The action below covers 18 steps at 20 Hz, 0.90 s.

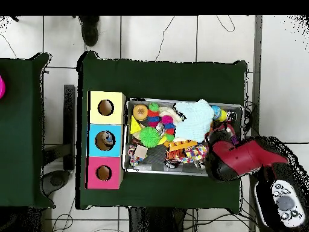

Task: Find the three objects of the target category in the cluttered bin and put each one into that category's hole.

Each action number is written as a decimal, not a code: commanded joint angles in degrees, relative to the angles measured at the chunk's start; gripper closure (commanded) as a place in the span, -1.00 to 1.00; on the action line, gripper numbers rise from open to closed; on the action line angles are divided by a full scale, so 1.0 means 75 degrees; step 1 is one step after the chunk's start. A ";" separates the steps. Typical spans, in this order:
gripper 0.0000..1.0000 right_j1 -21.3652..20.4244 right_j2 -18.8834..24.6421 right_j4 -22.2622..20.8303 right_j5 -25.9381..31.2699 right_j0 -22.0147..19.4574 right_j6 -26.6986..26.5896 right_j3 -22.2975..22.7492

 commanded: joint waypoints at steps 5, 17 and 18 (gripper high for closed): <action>1.00 0.1539 -0.2277 0.0471 -0.1918 0.1865 0.1349 -0.0900; 1.00 0.2022 -0.2844 0.2117 -0.2647 0.2308 0.1124 -0.0314; 1.00 0.1842 -0.2523 0.2026 -0.2442 0.2115 0.1179 -0.0070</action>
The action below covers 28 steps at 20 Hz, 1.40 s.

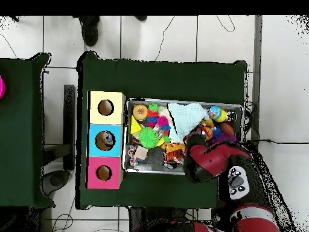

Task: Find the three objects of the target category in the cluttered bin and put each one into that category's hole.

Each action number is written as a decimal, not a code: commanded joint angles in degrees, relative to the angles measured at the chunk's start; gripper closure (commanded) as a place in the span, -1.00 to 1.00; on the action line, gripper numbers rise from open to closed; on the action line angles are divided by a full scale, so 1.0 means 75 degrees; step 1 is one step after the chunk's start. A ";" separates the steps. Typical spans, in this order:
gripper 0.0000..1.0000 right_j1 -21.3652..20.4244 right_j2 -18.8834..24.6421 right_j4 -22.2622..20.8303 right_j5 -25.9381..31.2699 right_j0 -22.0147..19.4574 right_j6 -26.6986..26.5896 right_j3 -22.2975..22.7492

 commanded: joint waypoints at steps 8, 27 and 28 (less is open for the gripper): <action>1.00 -0.0338 0.1472 0.0856 0.0736 -0.0771 0.1379 0.1992; 1.00 -0.0035 0.0194 0.3945 -0.1128 0.1461 0.2009 0.2676; 1.00 -0.0061 0.0212 0.4037 -0.1134 0.1485 0.1991 0.2722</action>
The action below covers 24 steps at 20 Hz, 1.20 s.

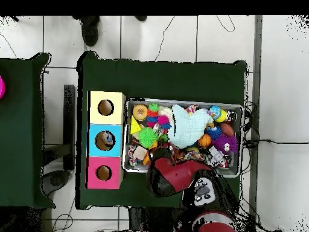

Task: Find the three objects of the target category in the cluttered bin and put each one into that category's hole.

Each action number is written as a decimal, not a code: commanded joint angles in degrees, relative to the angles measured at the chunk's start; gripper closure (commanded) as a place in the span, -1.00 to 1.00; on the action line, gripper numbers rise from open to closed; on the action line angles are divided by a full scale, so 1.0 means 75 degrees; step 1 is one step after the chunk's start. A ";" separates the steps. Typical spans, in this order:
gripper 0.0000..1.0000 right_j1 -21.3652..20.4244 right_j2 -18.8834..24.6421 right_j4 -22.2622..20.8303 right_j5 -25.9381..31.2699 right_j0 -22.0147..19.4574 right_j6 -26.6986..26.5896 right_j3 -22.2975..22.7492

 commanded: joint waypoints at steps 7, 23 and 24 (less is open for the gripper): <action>1.00 0.0228 0.0406 0.1170 -0.0587 0.0183 0.1622 0.0778; 1.00 0.0199 0.1878 -0.1069 -0.1080 -0.2059 0.0928 -0.0375; 1.00 0.0179 0.1927 -0.1226 -0.0999 -0.2151 0.0865 -0.0473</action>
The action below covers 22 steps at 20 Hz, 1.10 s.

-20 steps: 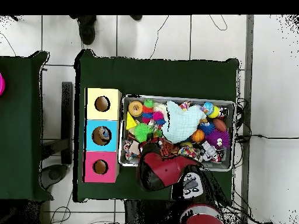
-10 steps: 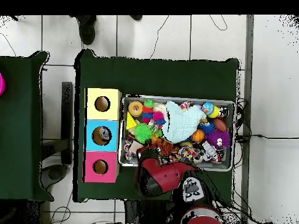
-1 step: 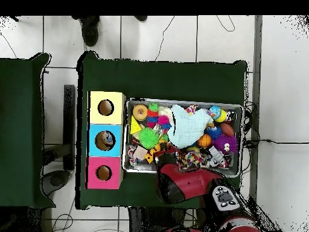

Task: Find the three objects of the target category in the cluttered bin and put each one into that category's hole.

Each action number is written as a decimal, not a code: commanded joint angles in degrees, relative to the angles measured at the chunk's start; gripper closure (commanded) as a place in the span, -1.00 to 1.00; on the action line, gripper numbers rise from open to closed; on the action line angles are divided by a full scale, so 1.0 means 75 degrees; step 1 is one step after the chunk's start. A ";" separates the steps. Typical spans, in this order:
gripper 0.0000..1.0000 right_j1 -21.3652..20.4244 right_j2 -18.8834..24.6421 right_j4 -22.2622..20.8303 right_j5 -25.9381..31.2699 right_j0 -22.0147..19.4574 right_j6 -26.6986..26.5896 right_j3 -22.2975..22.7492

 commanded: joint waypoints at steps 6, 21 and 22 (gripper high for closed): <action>1.00 -0.0097 0.1354 -0.1934 0.0262 -0.1114 0.0509 -0.1635; 1.00 -0.0841 0.2134 -0.3856 0.0874 -0.1687 0.0699 -0.1994; 1.00 -0.0877 0.2036 -0.3914 0.0648 -0.1610 0.0676 -0.2108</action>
